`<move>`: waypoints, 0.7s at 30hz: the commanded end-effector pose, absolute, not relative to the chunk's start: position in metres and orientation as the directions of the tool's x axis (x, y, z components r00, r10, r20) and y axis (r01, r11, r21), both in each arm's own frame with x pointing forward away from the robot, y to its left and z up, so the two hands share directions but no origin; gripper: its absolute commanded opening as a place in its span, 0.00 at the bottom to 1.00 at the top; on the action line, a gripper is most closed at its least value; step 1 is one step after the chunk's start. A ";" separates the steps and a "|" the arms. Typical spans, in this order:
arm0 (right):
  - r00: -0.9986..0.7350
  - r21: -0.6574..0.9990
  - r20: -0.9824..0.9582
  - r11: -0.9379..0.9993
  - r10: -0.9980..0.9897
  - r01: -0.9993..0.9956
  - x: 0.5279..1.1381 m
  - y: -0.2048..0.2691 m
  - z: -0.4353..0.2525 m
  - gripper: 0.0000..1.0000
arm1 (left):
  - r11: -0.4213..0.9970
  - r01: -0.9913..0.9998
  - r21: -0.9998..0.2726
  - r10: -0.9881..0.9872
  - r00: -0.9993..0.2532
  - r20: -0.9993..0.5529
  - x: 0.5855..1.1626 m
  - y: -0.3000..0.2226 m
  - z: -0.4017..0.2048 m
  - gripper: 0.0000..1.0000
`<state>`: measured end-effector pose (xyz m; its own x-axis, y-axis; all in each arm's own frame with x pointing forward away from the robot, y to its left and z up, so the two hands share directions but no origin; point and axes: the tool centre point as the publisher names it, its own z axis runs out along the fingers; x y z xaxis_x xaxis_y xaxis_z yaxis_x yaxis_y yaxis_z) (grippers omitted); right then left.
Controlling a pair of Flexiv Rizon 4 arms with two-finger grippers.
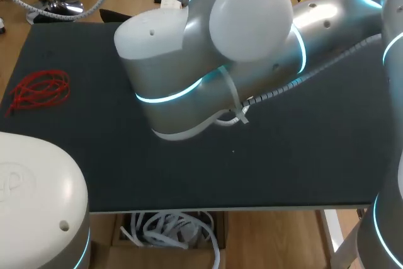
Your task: Grab the tape and strap the tape.
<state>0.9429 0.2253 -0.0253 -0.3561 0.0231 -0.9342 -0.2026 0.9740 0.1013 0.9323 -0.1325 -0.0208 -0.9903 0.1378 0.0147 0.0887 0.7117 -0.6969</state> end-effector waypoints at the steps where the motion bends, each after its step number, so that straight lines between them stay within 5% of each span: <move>1: -0.362 0.095 -0.932 0.975 0.017 -0.200 0.942 0.231 -0.025 0.00 | 0.714 0.088 -0.695 0.138 -0.990 0.017 0.932 -0.133 -0.020 0.00; 21: -0.349 0.097 -0.937 0.971 0.016 -0.219 0.945 0.258 -0.022 0.00 | 0.714 0.088 -0.695 0.138 -0.990 0.017 0.932 -0.133 -0.020 0.00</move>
<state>0.9449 0.2521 -0.0245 -0.3462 0.0198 -0.9380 -0.2243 0.9690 0.1033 0.9325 -0.1317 -0.0208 -0.9904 0.1374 0.0153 0.0881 0.7122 -0.6965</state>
